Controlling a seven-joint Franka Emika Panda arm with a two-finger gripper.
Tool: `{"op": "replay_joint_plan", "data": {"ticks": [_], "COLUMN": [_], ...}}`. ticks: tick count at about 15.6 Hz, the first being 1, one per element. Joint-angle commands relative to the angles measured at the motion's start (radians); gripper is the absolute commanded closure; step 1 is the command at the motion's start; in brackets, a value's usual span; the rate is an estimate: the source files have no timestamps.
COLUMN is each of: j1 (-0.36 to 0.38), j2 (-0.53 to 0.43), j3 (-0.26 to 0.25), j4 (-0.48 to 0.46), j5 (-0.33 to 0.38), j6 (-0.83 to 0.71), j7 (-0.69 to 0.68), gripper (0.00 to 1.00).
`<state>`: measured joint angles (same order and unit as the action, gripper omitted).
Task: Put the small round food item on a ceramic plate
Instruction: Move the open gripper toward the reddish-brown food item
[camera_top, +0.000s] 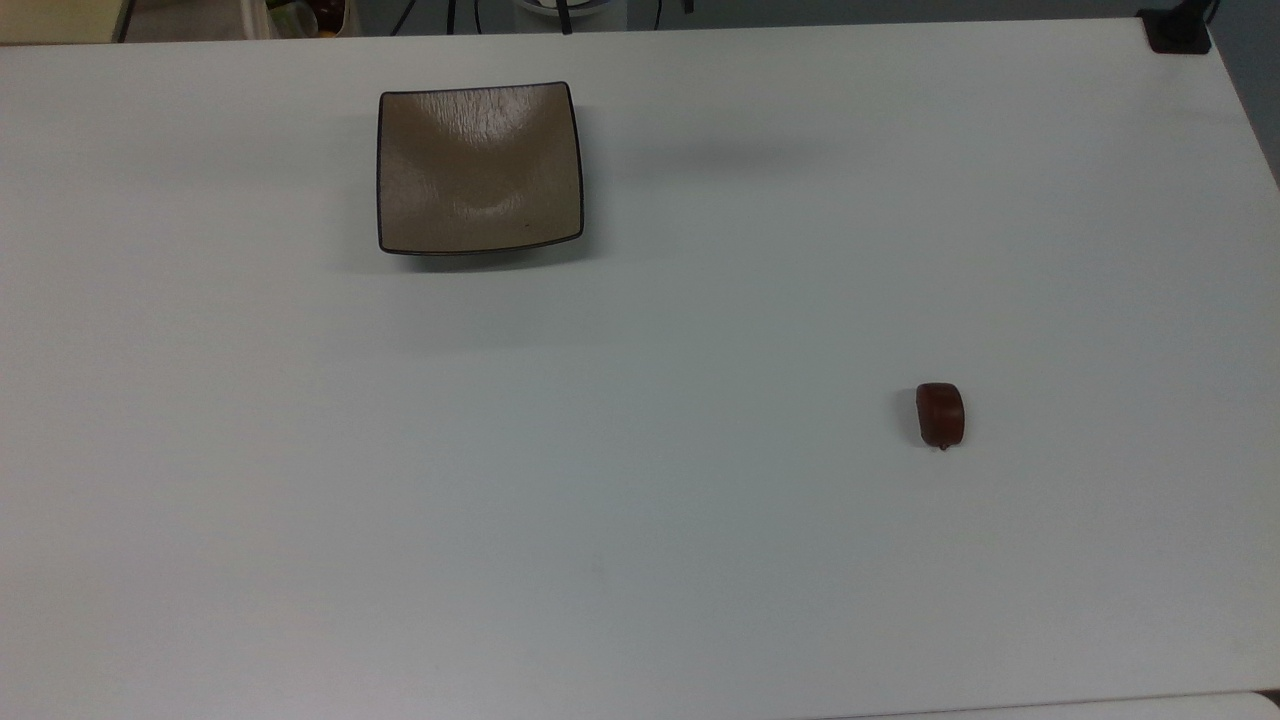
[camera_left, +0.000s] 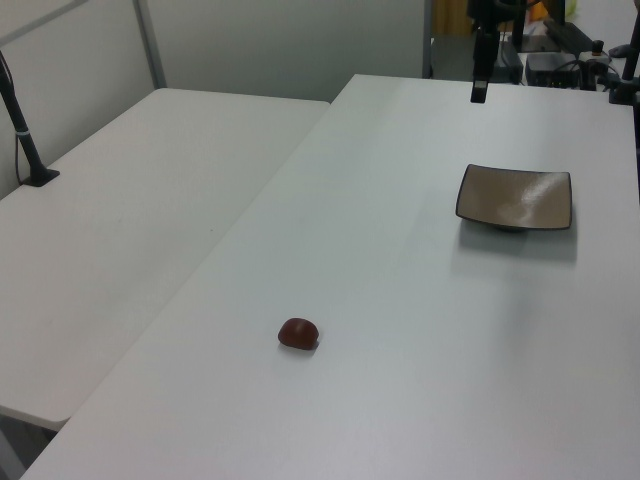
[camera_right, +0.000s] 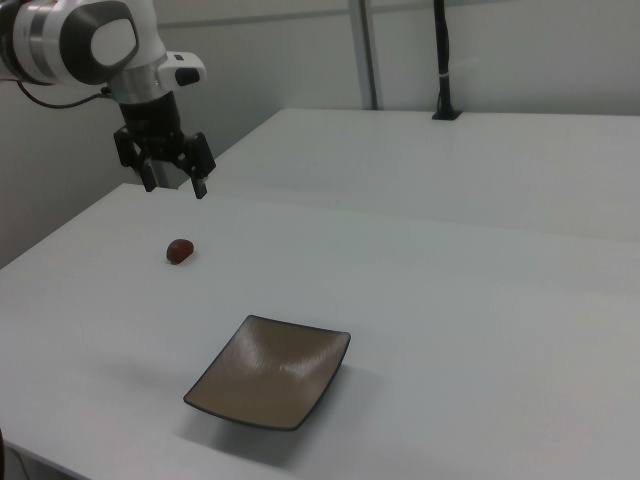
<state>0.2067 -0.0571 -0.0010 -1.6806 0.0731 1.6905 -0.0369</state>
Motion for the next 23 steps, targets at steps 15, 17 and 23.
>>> {"op": "replay_joint_plan", "data": {"ticks": [15,17,23], "j1": [-0.001,0.0,0.01], "j2": [0.031,0.033,0.088], "j3": [0.007,0.007,0.015], "j4": [0.015,0.015,0.073], "j5": [0.005,0.01,0.017], "j6": [0.067,0.067,0.078], "j7": [-0.018,-0.024,-0.015], "gripper": [0.0,0.0,0.0]}}
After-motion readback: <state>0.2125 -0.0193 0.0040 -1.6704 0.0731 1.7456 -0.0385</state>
